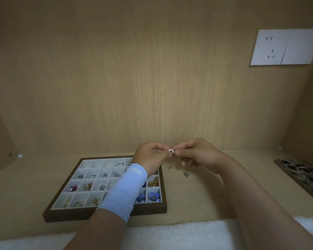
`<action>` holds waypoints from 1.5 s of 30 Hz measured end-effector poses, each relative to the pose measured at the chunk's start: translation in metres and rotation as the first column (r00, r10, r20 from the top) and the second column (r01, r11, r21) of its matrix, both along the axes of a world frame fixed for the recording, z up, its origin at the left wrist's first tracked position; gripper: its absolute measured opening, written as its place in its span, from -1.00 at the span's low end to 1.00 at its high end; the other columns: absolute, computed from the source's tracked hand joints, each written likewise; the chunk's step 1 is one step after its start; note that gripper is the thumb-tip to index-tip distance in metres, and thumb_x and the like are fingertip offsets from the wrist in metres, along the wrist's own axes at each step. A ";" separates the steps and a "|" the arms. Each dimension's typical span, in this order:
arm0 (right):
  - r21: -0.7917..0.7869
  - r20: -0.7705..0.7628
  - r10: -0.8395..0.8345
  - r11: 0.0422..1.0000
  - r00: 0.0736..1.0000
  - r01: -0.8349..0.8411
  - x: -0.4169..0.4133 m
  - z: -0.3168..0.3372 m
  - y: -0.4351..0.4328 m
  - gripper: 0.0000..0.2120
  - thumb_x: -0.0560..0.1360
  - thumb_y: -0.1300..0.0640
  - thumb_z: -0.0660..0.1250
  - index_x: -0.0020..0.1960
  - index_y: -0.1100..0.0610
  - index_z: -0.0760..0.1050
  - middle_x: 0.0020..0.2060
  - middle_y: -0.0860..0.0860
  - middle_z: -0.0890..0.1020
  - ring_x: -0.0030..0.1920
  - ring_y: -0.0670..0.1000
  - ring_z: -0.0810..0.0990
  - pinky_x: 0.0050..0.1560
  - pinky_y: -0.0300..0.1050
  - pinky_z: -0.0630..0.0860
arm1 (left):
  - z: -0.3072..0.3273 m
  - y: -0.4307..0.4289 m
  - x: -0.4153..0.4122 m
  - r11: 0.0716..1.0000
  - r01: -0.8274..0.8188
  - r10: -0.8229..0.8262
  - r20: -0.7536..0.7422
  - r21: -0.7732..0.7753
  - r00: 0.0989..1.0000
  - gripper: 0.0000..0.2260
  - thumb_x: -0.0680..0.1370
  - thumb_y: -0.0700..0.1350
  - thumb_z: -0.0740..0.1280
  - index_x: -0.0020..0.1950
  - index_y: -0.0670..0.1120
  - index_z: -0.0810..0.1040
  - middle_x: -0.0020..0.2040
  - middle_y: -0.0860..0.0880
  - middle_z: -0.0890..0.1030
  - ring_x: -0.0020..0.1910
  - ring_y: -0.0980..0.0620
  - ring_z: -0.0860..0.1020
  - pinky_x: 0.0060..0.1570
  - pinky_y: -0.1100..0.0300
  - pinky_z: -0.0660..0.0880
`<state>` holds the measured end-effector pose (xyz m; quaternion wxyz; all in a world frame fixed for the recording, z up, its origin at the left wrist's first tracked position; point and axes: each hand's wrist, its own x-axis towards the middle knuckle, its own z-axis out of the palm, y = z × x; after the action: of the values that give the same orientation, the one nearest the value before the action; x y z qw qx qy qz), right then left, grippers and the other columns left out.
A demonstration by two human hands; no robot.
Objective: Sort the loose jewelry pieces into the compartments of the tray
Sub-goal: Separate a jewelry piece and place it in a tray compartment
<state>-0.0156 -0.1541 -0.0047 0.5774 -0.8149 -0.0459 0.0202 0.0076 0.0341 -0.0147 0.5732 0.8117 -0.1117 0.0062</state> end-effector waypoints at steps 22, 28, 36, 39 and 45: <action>0.035 0.094 -0.005 0.999 0.996 0.002 -0.002 0.021 0.050 -0.85 0.53 0.16 0.45 0.05 0.20 0.67 -0.20 0.05 0.74 -0.45 -0.07 0.52 -0.50 -0.25 0.31 | 0.025 0.044 -0.007 0.993 0.070 -0.074 0.040 0.092 0.996 -0.97 0.49 -0.06 0.46 -0.10 0.01 0.66 -0.15 0.05 0.71 -0.10 0.08 0.64 -0.06 0.18 0.52; 0.120 0.144 0.094 0.986 0.985 -0.112 -0.006 0.022 0.114 -0.94 0.51 0.25 0.45 -0.02 0.19 0.67 -0.32 -0.01 0.72 -0.49 -0.15 0.54 -0.50 -0.32 0.44 | 0.038 0.114 -0.021 0.991 0.050 -0.058 0.061 0.128 0.996 -0.94 0.46 -0.13 0.49 -0.11 0.01 0.67 -0.13 -0.03 0.72 -0.06 0.00 0.67 0.11 0.03 0.56; 0.094 0.110 0.232 0.966 0.967 -0.242 0.009 0.031 0.180 -0.88 0.45 0.16 0.54 -0.02 0.08 0.68 -0.29 -0.02 0.73 -0.47 -0.14 0.55 -0.48 -0.32 0.45 | 0.032 0.187 -0.036 0.997 -0.056 0.061 0.100 -0.043 0.993 -0.96 0.48 -0.14 0.47 -0.10 -0.09 0.68 -0.18 -0.03 0.73 -0.26 0.19 0.63 -0.19 0.36 0.52; 0.037 0.074 0.262 0.963 0.962 -0.265 0.017 0.037 0.196 -0.87 0.46 0.11 0.53 0.00 0.08 0.70 -0.31 -0.05 0.72 -0.43 -0.15 0.55 -0.48 -0.31 0.43 | 0.026 0.198 -0.032 0.992 -0.091 0.098 0.082 -0.089 0.992 -0.95 0.51 -0.15 0.44 -0.09 -0.12 0.68 -0.18 -0.04 0.73 -0.23 0.12 0.65 -0.16 0.31 0.54; 0.022 -0.036 0.298 0.955 0.954 -0.297 0.030 0.039 0.208 -0.86 0.55 0.13 0.42 0.07 0.14 0.67 -0.25 -0.01 0.73 -0.34 -0.06 0.63 -0.44 -0.24 0.45 | 0.011 0.206 -0.024 0.996 -0.081 0.086 0.114 -0.044 0.990 -0.93 0.50 -0.15 0.43 -0.18 -0.03 0.67 -0.21 -0.01 0.71 -0.19 0.05 0.66 -0.06 0.13 0.58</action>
<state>0.0142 0.0539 0.0339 0.5752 -0.7935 -0.1569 0.1222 -0.0161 0.2396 -0.0035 0.5809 0.8025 -0.1104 0.0796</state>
